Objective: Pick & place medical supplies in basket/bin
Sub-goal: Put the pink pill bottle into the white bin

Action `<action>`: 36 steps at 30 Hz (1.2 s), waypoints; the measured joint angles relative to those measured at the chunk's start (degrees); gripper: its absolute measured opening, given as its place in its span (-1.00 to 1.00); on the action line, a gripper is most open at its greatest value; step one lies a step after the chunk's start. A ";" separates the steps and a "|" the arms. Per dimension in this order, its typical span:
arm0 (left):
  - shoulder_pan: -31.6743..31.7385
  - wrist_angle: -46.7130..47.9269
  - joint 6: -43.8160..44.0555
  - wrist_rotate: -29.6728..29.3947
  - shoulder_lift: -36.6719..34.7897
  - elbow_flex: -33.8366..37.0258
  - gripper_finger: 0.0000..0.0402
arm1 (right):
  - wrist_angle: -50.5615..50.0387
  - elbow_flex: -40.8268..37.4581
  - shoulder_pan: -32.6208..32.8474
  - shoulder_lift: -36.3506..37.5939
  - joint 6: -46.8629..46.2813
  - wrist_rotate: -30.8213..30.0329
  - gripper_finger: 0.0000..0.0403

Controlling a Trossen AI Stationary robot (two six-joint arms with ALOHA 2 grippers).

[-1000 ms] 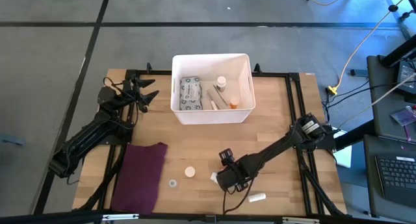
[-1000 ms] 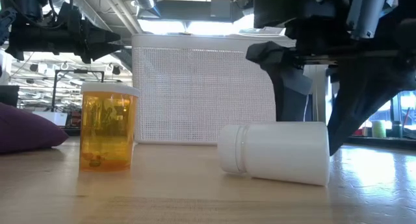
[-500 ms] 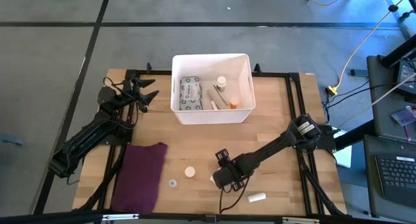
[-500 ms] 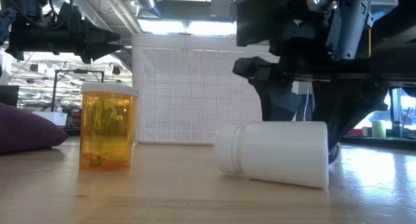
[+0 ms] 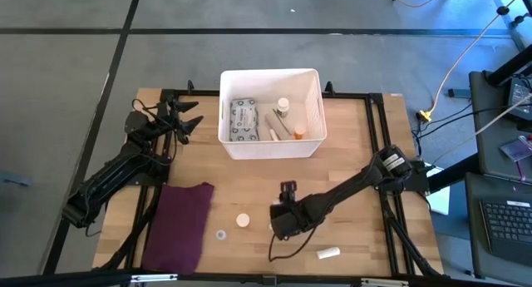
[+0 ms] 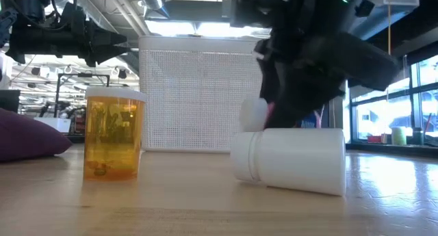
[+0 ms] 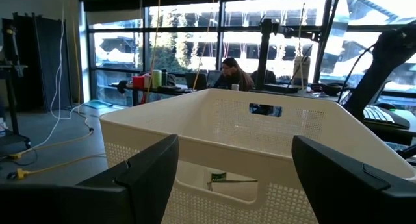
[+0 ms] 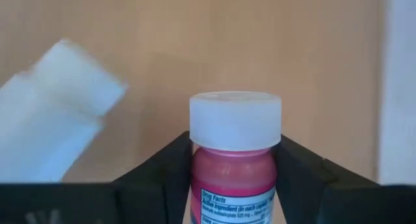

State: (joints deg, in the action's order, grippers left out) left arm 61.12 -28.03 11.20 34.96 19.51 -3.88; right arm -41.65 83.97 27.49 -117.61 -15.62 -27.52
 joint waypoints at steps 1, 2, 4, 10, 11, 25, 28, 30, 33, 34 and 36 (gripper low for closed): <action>0.00 0.00 0.00 0.00 0.00 0.00 0.45 | -0.59 -0.29 -0.02 0.48 -1.71 -0.73 -0.12; 0.00 0.00 0.00 0.00 0.00 0.00 0.45 | -1.13 -0.58 -0.02 0.97 -2.92 -1.32 -0.13; 0.00 0.01 0.00 0.00 0.00 0.00 0.45 | -2.14 -1.37 0.02 2.24 -5.27 -2.85 -0.13; 0.00 0.00 0.00 -0.01 0.00 0.00 0.45 | -2.09 -6.24 0.04 9.12 -12.20 -9.63 -0.10; 0.00 0.00 0.00 0.01 -0.02 0.00 0.45 | -1.25 -7.52 0.04 10.50 -13.09 -10.33 -0.10; 0.00 0.11 -3.02 -0.04 0.26 0.00 0.45 | 61.24 -42.61 5.22 26.34 -2.47 -33.20 -0.10; 0.00 0.25 -3.02 -0.02 0.28 0.00 0.45 | 75.12 -47.98 4.81 24.08 0.07 -33.41 -0.10; 0.00 0.40 -3.02 0.00 0.36 0.00 0.45 | 81.53 -50.28 4.20 21.78 1.14 -33.55 -0.10; 0.00 0.49 -3.02 -0.11 0.37 0.00 0.45 | 87.71 -52.32 3.07 17.98 1.27 -33.53 -0.10; 0.00 0.69 -3.02 -0.11 0.37 0.00 0.45 | 89.23 -52.37 2.70 16.38 1.18 -33.51 -0.09; 0.00 0.85 -3.02 -0.42 0.37 0.00 0.45 | 91.29 -52.40 2.08 13.77 1.34 -33.48 -0.09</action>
State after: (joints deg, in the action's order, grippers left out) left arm 61.12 -27.18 8.18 34.54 19.88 -3.88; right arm 49.64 31.57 29.57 -103.83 -14.28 -61.00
